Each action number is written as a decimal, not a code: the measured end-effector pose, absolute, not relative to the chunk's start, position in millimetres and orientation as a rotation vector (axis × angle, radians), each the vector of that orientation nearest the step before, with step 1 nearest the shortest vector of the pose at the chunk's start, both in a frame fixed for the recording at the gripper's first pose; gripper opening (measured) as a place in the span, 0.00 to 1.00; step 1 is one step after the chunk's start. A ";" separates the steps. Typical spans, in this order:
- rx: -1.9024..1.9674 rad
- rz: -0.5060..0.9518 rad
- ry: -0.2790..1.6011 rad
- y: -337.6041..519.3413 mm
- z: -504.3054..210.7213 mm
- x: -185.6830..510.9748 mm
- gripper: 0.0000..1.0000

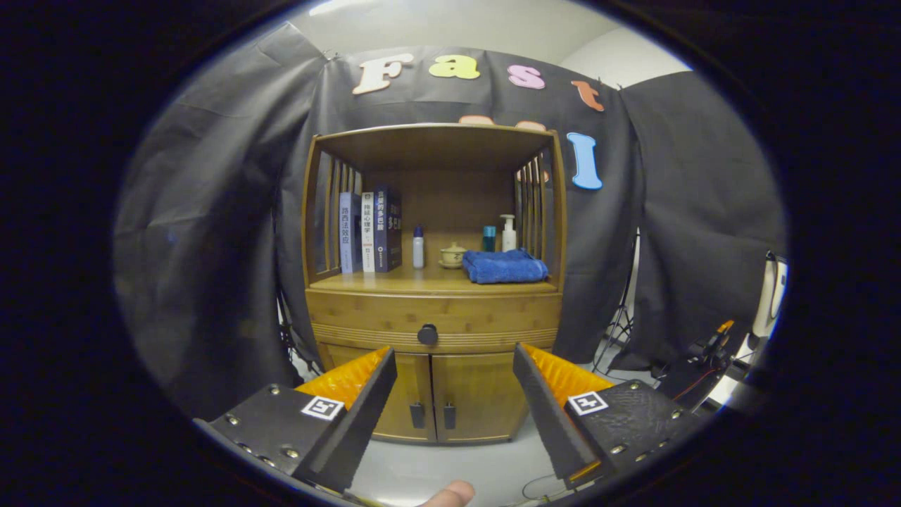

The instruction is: Pull open the drawer, take out the items inside it, and place them on the countertop above the cabinet.

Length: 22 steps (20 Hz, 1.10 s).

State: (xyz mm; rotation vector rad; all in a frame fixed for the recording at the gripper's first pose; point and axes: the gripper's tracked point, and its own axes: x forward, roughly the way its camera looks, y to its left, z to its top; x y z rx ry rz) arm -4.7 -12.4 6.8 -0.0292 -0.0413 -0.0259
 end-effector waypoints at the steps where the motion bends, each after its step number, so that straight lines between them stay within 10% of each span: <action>1: -0.033 -0.026 -0.045 -11.5 9.3 -4.8 1.00; 22: -0.040 0.014 0.045 14.1 -51.4 153.7 1.00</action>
